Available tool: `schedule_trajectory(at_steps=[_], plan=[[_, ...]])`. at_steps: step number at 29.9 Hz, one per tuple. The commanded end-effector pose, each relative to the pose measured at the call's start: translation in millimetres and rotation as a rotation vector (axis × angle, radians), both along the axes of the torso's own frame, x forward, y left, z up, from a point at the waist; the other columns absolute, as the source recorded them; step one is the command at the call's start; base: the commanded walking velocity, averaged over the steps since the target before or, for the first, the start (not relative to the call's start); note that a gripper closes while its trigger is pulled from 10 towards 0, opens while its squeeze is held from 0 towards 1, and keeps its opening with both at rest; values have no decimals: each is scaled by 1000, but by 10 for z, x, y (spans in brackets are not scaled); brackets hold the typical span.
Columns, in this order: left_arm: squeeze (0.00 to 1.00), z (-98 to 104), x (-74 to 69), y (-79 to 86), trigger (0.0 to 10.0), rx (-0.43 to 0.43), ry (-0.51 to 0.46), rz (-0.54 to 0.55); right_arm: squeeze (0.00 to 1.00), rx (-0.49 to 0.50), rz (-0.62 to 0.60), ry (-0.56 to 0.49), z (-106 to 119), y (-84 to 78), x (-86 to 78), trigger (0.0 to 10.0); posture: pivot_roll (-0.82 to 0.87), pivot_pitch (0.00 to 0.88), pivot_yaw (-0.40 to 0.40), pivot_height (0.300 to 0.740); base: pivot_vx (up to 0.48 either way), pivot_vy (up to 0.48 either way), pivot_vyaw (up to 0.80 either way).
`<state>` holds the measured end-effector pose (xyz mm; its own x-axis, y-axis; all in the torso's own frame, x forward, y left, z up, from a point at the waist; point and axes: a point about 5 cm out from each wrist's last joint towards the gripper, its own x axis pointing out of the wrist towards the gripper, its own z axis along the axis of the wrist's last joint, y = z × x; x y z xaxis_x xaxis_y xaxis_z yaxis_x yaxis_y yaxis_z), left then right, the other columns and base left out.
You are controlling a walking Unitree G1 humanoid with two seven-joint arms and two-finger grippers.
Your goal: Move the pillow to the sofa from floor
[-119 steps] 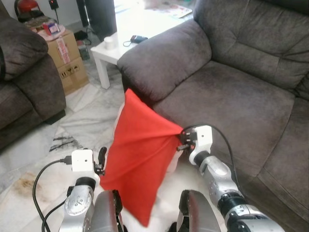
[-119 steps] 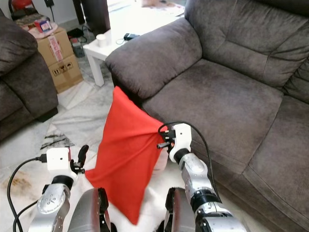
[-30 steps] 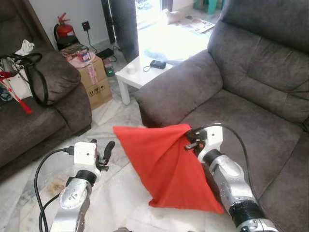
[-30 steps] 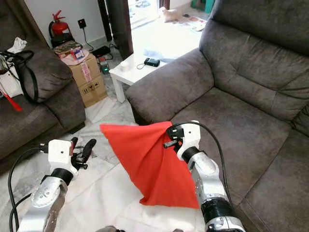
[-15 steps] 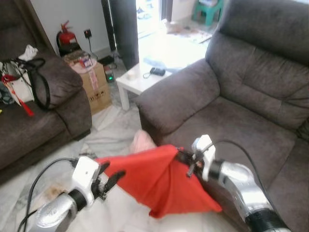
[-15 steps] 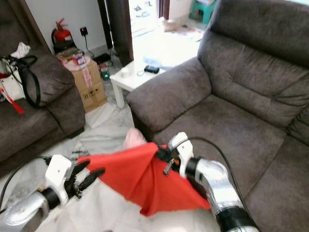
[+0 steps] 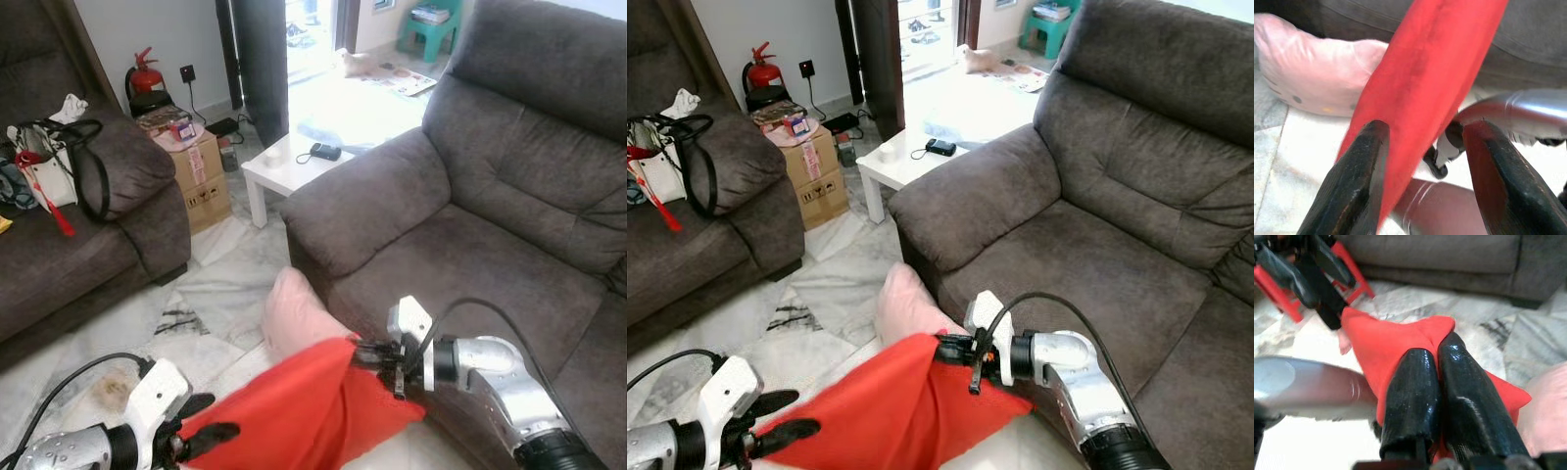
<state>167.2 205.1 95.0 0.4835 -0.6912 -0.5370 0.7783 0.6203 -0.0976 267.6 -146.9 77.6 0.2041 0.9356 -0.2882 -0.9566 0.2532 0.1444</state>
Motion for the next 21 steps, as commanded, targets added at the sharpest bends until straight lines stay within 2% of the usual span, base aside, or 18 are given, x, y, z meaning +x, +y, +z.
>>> schedule_trajectory(at_steps=[1, 5, 8, 10, 12, 14, 16, 18, 21], plan=[[0, 24, -35, -34, 10000, -9, 22, -34, 0, 52, 52, -84, 193, 81, 39, 10000, 95, 48, -30, 740, 0, 0, 0], [0, -1, -162, 50, 10000, 57, 97, -104, 0, 56, 81, -65, 201, 79, 26, 10000, 95, 55, -31, 740, 0, 0, 0], [0, -46, -325, 87, 10000, 93, 204, -184, 0, 67, 104, -60, 235, 91, 21, 10000, 100, 67, -35, 740, 0, 0, 0], [0, -61, -367, 106, 10000, 112, 229, -203, 0, 70, 111, -59, 239, 96, 19, 10000, 101, 68, -36, 740, 0, 0, 0], [0, -116, -414, 185, 10000, 203, 244, -229, 0, 71, 119, -61, 247, 105, 19, 10000, 104, 71, -36, 740, 0, 0, 0], [0, -168, -375, 259, 10000, 289, 201, -210, 0, 65, 125, -59, 232, 118, 18, 10000, 106, 71, -37, 740, 0, 0, 0], [0, -178, -331, 298, 10000, 338, 170, -189, 0, 60, 127, -58, 226, 120, 15, 10000, 105, 75, -39, 740, 0, 0, 0], [0, -216, -249, 385, 10000, 461, 90, -177, 0, 61, 127, -55, 228, 124, 14, 10000, 109, 76, -41, 740, 0, 0, 0], [0, -264, -210, 458, 10000, 570, 12, -216, 0, 65, 126, -53, 231, 126, 14, 10000, 105, 77, -41, 740, 0, 0, 0]])
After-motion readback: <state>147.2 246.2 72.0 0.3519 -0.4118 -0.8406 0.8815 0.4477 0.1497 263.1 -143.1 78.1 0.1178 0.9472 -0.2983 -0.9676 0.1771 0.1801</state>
